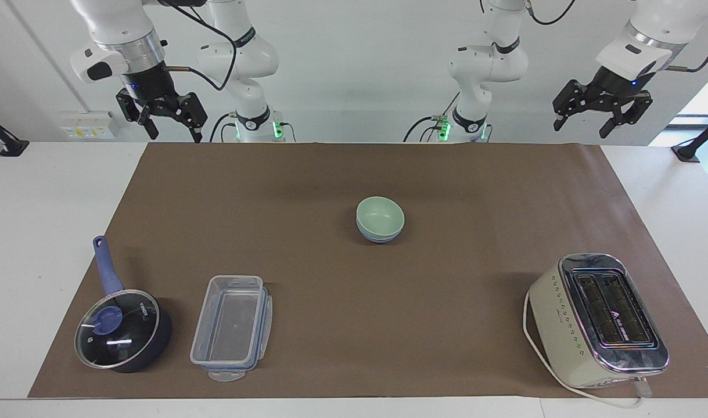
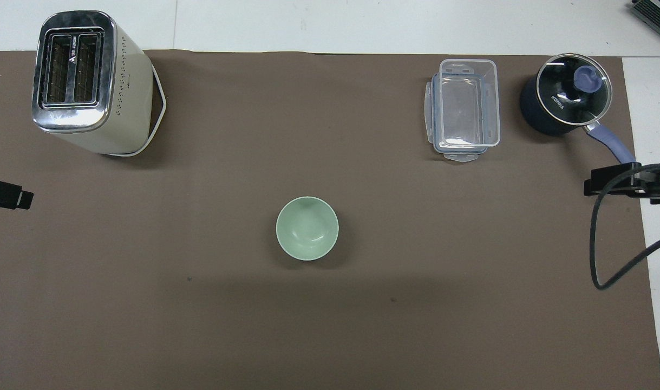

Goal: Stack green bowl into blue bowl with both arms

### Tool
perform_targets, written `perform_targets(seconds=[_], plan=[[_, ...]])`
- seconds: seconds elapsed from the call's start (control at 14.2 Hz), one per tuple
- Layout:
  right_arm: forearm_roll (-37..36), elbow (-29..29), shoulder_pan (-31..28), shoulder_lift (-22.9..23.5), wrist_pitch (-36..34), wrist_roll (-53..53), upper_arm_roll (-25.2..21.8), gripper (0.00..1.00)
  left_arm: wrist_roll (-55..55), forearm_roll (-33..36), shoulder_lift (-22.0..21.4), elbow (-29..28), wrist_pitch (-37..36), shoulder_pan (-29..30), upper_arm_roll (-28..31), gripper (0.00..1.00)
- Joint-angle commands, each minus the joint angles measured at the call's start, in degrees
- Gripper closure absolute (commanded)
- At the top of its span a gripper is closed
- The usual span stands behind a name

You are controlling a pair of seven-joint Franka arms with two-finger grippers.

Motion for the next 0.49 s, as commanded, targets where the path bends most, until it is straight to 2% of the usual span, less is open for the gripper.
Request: perform_targets(seconds=[0.0,0.14,0.42], plan=[[-2.2,-1.0,-0.8,-1.5,-0.9,-6.5,0.0,0.0,0.2,0.5,-1.2,-1.2,-0.3,0.6,-0.3,0.0],[-1.4,0.1,-1.5,-1.4,-3.5,-4.9,-0.4,0.0,0.2,0.5,-1.2,-1.2,-0.3,0.6,-0.3,0.0],[-1.1,0.9,-1.5,-1.5,-4.3,-3.6,-0.4,0.0,0.2,0.5,-1.2,-1.2,-0.3,0.5,-0.3,0.0]])
